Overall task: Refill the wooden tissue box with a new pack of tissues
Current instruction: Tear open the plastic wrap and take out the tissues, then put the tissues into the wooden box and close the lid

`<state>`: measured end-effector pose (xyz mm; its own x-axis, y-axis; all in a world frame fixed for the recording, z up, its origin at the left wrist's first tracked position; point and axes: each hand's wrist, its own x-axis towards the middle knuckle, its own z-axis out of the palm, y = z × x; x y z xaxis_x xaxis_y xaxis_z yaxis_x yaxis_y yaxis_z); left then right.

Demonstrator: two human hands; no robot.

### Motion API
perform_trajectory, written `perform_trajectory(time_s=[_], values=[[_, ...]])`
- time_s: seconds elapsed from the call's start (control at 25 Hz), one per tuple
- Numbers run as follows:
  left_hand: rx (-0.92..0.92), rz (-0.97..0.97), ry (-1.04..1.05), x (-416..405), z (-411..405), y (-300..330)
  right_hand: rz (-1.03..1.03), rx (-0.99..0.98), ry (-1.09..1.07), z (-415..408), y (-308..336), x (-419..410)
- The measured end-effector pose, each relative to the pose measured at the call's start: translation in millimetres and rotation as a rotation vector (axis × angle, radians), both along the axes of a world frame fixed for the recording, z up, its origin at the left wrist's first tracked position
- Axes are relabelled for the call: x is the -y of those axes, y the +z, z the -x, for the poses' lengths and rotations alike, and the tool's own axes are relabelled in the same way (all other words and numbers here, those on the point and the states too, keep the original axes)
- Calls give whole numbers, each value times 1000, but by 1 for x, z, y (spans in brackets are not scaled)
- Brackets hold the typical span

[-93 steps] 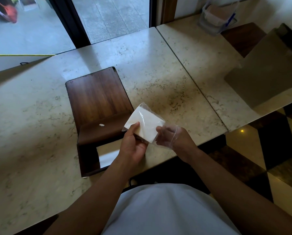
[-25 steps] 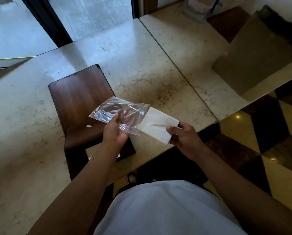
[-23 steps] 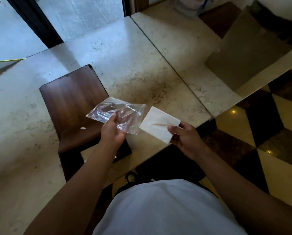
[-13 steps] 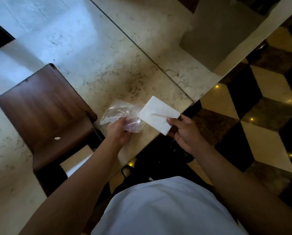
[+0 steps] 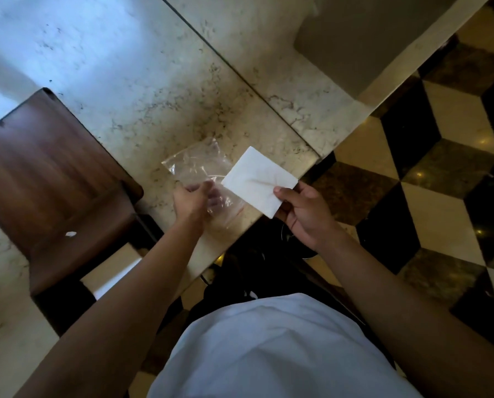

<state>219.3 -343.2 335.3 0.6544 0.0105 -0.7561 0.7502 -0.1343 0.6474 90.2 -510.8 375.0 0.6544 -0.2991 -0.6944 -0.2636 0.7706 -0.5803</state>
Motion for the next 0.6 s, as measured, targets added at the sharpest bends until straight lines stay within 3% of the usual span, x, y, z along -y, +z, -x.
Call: perform_trajectory(time_s=[0.32, 0.6], values=[[133, -209, 31, -31, 5, 31, 52, 23, 218, -28, 2, -24], [-24, 321, 118, -80, 23, 67, 123, 50, 536, -40, 9, -54]])
